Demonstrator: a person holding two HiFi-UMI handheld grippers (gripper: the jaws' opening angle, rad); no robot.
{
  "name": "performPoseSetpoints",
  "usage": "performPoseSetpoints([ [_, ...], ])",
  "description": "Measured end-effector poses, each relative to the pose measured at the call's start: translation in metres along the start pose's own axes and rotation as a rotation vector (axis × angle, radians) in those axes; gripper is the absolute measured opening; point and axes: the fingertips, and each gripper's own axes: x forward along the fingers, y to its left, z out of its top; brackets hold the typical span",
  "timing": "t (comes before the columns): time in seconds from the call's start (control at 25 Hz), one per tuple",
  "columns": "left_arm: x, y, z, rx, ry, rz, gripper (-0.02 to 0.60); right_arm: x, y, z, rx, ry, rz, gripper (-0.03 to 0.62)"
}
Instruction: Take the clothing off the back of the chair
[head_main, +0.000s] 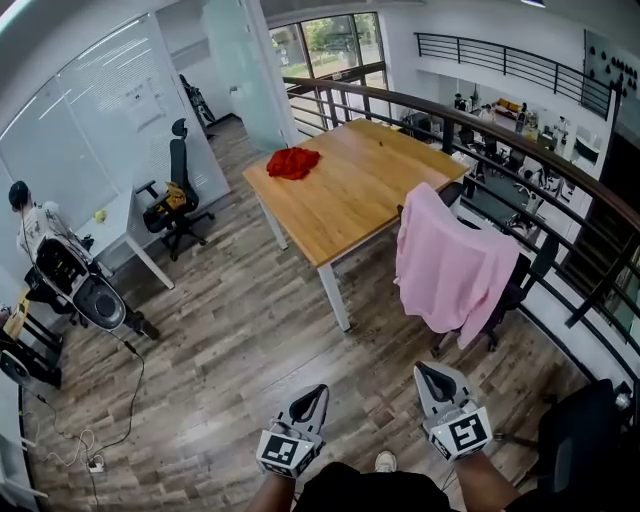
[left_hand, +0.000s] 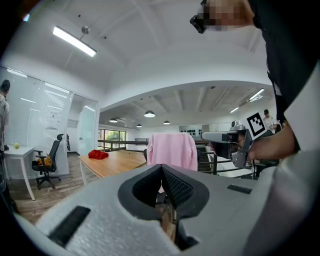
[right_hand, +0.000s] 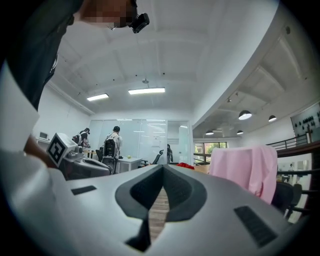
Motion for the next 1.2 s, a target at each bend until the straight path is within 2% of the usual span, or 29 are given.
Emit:
performPoseSetpoints([
  [0.16,0.013,0.009,0.004,-0.019,-0.019,0.021,0.015,0.009,-0.008,-0.003,-0.009,0.014,0.008,0.002],
  [0.32,0.036,0.023,-0.001,-0.043,-0.017,0.0,0.015,0.029,-0.021,-0.013,0.001,0.032,0.01,0.002],
  [0.56,0.089,0.056,0.002,-0.02,-0.028,-0.07,0.015,0.072,-0.048,-0.022,-0.005,0.043,-0.031,0.002],
  [0.76,0.138,0.088,0.017,-0.053,-0.024,-0.121,0.015,0.115,-0.068,-0.012,-0.014,0.036,-0.06,0.002],
  [0.96,0.18,0.12,0.017,-0.031,-0.021,-0.202,0.015,0.149,-0.08,-0.011,-0.029,0.063,-0.09,0.002],
  [1.2,0.228,0.133,0.026,-0.022,-0.019,-0.315,0.015,0.183,-0.096,-0.02,-0.024,0.113,-0.127,0.003],
])
